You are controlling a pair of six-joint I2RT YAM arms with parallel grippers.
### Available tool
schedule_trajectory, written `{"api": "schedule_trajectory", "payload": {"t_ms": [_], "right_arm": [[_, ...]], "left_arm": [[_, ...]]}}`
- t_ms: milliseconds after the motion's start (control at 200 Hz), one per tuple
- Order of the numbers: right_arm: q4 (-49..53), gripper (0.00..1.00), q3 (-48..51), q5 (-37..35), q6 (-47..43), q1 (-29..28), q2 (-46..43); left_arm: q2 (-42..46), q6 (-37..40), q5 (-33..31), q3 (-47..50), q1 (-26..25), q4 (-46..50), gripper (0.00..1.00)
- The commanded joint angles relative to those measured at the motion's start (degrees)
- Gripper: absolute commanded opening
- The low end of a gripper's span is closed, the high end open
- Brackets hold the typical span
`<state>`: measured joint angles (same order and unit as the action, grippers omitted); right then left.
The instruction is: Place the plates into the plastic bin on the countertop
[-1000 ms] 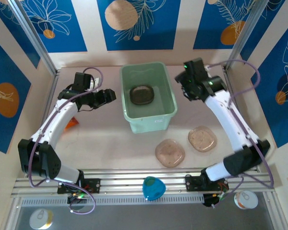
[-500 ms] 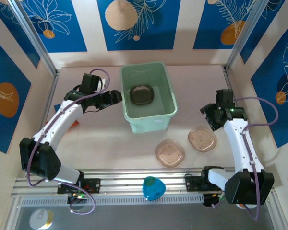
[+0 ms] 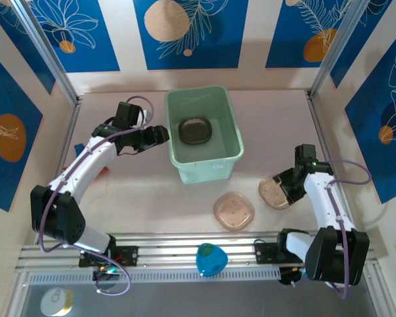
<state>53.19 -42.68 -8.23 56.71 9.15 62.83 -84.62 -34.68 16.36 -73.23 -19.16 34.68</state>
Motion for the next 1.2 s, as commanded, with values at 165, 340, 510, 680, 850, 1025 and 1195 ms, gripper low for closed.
{"api": "schedule_trajectory", "payload": {"t_ms": [165,340,510,680,850,1025,1195], "right_arm": [[1.1,0.62,4.3,1.2,-0.2,3.1,0.4],[1.1,0.69,5.6,0.3,-0.6,4.3,0.2],[0.0,0.77,6.7,0.1,-1.0,4.6,2.4],[-2.2,0.8,6.5,-0.3,-1.3,4.3,4.4],[-6.3,0.81,7.1,1.1,-0.3,3.1,5.0],[-9.3,0.81,8.6,0.1,4.1,0.2,3.3],[-14.2,0.79,8.9,-1.0,8.3,-2.6,0.8]], "left_arm": [[-1.0,0.2,-0.5,-0.8,-0.4,-1.1,0.7],[-0.8,0.7,-0.9,-0.5,-0.5,-0.9,0.7],[-1.1,0.3,-0.6,-0.3,-0.5,-1.2,0.7],[-0.9,0.2,-1.0,-0.1,-0.5,-1.2,0.7],[-0.8,0.3,-1.0,-0.2,-0.5,-0.8,0.7],[-0.5,0.2,-1.4,-0.2,-0.5,-0.3,0.69],[-0.5,0.1,-1.4,-0.5,-0.5,0.0,0.7]]}}
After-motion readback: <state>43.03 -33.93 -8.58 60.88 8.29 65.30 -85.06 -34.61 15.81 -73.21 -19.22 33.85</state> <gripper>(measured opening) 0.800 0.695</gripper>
